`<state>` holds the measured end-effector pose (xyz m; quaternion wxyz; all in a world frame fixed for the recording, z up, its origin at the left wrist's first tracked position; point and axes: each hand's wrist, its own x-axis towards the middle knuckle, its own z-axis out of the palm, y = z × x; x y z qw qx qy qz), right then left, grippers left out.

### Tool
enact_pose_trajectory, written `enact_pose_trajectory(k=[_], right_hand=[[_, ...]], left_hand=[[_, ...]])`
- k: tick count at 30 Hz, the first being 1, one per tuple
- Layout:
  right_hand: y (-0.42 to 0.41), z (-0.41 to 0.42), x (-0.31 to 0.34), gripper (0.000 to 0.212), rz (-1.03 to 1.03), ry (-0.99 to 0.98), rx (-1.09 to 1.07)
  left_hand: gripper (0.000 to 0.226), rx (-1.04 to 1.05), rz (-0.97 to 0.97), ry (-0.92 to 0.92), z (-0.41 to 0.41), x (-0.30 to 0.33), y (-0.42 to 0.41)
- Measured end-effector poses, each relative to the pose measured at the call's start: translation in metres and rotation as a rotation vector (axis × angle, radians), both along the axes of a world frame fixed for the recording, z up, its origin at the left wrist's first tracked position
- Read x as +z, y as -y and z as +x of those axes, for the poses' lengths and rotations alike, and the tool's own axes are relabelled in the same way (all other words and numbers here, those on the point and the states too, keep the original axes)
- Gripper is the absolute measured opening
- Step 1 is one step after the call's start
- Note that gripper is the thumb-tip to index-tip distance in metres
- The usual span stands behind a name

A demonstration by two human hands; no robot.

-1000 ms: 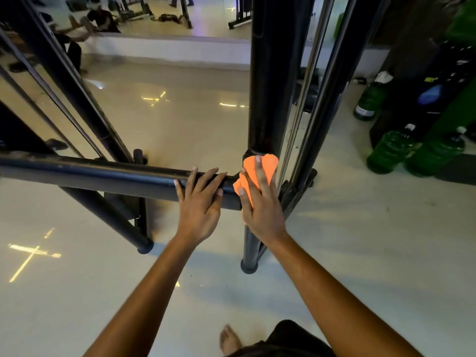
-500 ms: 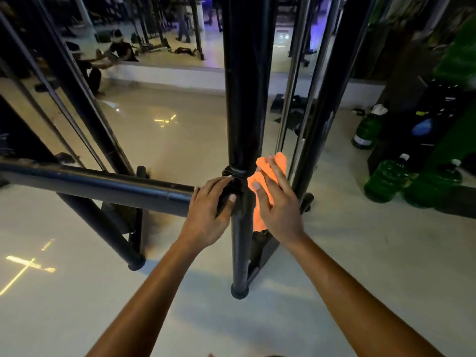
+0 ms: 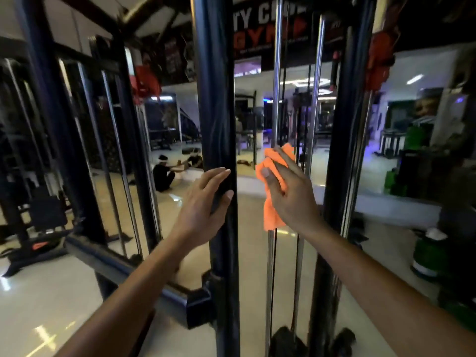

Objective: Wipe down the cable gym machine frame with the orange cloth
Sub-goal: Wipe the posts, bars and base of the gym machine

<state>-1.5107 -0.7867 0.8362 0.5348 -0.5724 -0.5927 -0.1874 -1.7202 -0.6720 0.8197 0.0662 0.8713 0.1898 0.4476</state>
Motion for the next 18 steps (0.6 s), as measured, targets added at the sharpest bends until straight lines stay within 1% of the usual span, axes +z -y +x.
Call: enact_pose_trajectory(k=[4, 9, 11, 14, 18], right_hand=[[-0.008, 0.016, 0.105, 0.049, 0.091, 0.064, 0.043], [-0.027, 0.023, 0.215, 0.051, 0.190, 0.133, 0.049], [-0.035, 0.022, 0.252, 0.051, 0.234, 0.135, 0.060], [-0.046, 0.016, 0.297, 0.054, 0.261, 0.153, 0.077], [-0.061, 0.008, 0.344, 0.054, 0.278, 0.206, 0.072]], left_hand=[[0.057, 0.066, 0.131, 0.061, 0.006, 0.111, 0.000], [0.052, 0.095, 0.209, 0.165, 0.008, 0.230, -0.006], [0.050, 0.102, 0.253, 0.206, 0.008, 0.270, -0.011], [0.048, 0.089, 0.244, 0.239, 0.006, 0.322, -0.018], [0.044, 0.072, 0.223, 0.267, 0.007, 0.373, -0.030]])
